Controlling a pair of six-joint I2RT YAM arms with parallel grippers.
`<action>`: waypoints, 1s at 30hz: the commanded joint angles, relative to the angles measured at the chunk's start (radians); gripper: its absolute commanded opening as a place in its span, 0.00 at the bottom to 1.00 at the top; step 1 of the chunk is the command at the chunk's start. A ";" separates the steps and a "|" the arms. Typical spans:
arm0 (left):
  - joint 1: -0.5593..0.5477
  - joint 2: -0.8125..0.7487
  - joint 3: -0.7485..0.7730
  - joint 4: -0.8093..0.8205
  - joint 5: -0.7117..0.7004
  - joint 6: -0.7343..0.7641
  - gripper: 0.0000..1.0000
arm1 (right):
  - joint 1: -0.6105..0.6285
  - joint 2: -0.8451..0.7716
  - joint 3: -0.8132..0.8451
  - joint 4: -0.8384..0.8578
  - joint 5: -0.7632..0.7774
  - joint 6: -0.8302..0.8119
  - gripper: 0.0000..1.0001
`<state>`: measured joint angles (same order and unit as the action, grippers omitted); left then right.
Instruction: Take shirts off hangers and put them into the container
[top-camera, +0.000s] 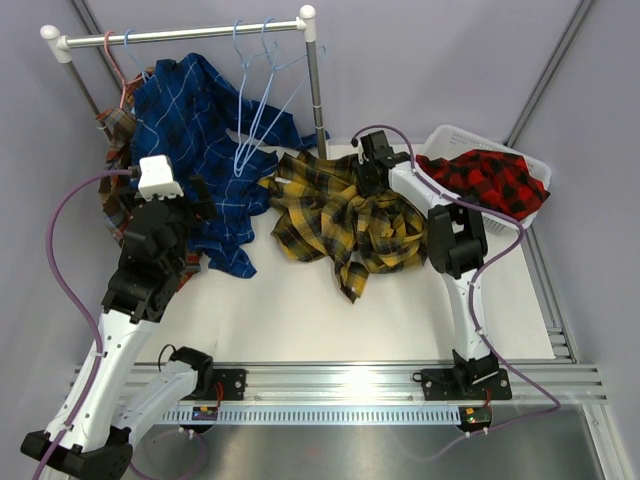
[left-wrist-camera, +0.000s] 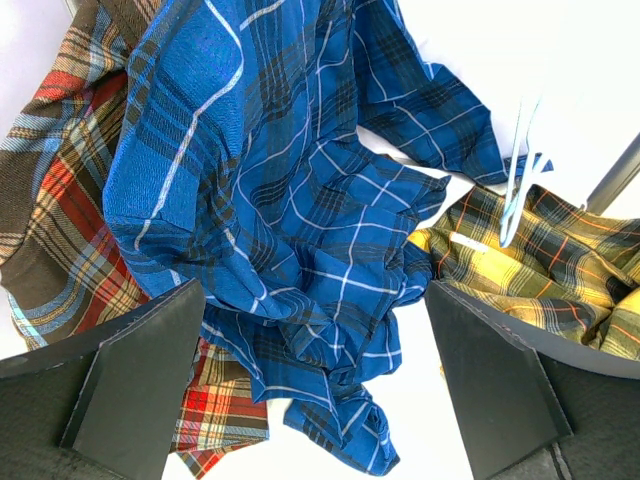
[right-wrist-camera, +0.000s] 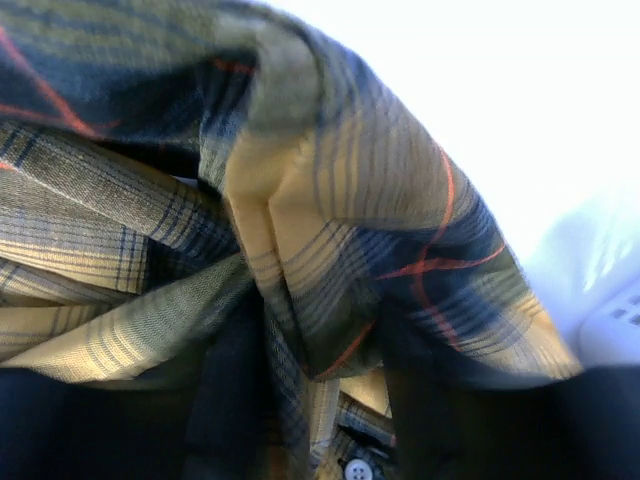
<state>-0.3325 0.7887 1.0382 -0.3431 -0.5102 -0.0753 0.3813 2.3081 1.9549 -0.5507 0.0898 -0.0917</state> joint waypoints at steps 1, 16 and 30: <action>0.004 0.001 -0.007 0.058 -0.011 0.006 0.99 | 0.001 0.036 0.050 -0.046 -0.016 0.009 0.35; 0.006 -0.003 -0.007 0.061 -0.027 0.009 0.99 | 0.001 -0.518 -0.220 -0.044 -0.029 0.136 0.00; 0.009 -0.016 -0.009 0.064 -0.027 0.005 0.99 | -0.181 -0.601 0.611 -0.371 0.059 0.266 0.00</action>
<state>-0.3305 0.7864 1.0382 -0.3428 -0.5129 -0.0753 0.2565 1.7252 2.3955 -0.8829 0.1143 0.1192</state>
